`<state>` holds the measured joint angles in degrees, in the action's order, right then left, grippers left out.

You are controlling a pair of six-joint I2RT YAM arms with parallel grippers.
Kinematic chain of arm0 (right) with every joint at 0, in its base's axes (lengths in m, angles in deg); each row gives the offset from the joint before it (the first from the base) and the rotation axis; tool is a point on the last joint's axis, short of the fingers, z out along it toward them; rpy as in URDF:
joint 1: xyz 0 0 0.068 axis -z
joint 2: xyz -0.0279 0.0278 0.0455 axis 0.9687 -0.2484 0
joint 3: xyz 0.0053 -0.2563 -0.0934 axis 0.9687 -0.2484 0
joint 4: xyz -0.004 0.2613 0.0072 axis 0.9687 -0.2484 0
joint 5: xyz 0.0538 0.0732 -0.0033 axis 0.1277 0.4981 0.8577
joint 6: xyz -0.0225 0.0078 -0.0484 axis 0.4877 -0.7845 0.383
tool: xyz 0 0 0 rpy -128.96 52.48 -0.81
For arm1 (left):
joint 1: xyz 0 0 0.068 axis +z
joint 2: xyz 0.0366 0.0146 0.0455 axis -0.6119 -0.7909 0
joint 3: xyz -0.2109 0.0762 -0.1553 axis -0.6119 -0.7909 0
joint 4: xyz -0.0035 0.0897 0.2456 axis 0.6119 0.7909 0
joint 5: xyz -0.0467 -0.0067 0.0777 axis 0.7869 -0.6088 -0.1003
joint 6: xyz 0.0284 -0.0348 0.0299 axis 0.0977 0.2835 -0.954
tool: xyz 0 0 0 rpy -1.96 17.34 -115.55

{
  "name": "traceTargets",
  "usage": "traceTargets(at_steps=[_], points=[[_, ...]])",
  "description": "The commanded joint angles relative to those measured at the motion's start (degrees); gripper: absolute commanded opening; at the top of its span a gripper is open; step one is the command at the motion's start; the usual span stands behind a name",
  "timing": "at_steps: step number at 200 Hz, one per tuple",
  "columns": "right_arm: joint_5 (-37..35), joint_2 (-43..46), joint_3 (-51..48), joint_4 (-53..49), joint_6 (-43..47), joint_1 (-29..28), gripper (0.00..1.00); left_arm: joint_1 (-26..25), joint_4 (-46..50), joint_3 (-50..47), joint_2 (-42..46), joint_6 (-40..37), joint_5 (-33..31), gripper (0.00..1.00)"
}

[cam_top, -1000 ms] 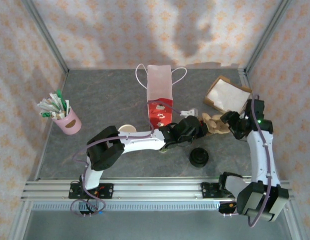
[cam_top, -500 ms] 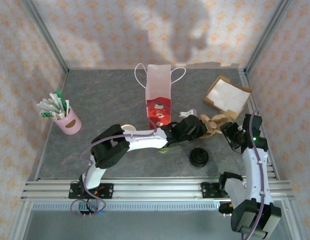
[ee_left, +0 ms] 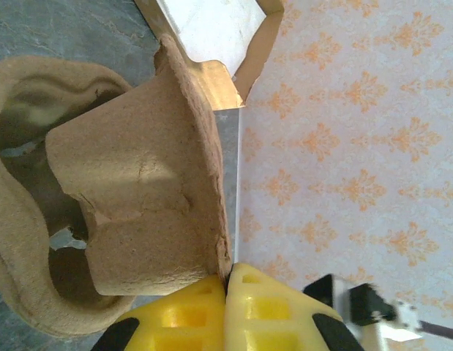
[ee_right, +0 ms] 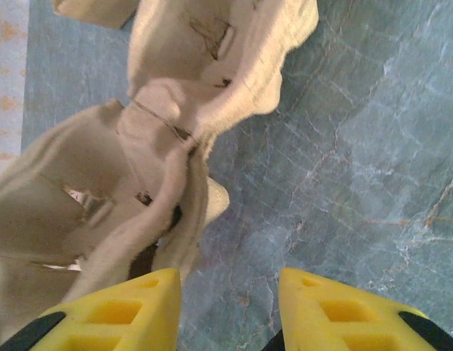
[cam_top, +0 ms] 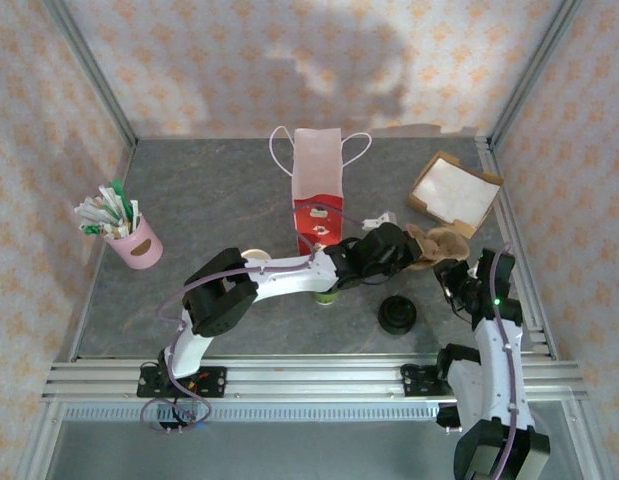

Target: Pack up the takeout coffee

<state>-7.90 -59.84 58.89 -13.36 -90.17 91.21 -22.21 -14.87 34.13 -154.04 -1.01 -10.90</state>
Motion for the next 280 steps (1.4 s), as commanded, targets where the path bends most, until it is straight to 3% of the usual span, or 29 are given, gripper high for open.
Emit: traceTargets(at_steps=[1, 57, 171, 280], points=[[2.39, 1.55, -1.71, 4.38, -1.6, 0.44, 0.39, 0.29, 0.47, 2.19, -1.47, 1.92, 0.11, 0.0], [5.38, 2.64, -7.62, 15.99, -6.15, 0.4, 0.49, 0.31, 0.84, 2.19, -2.08, 3.85, 0.5, 0.0], [6.16, 2.11, -12.16, 20.97, -6.06, 0.4, 0.43, 0.78, 0.95, 4.55, -3.04, 6.15, 1.7, 0.0], [6.62, -1.82, -13.83, 29.68, -7.98, 0.41, 0.43, 0.73, 0.51, 5.11, -4.0, 7.35, 2.46, 0.0]])
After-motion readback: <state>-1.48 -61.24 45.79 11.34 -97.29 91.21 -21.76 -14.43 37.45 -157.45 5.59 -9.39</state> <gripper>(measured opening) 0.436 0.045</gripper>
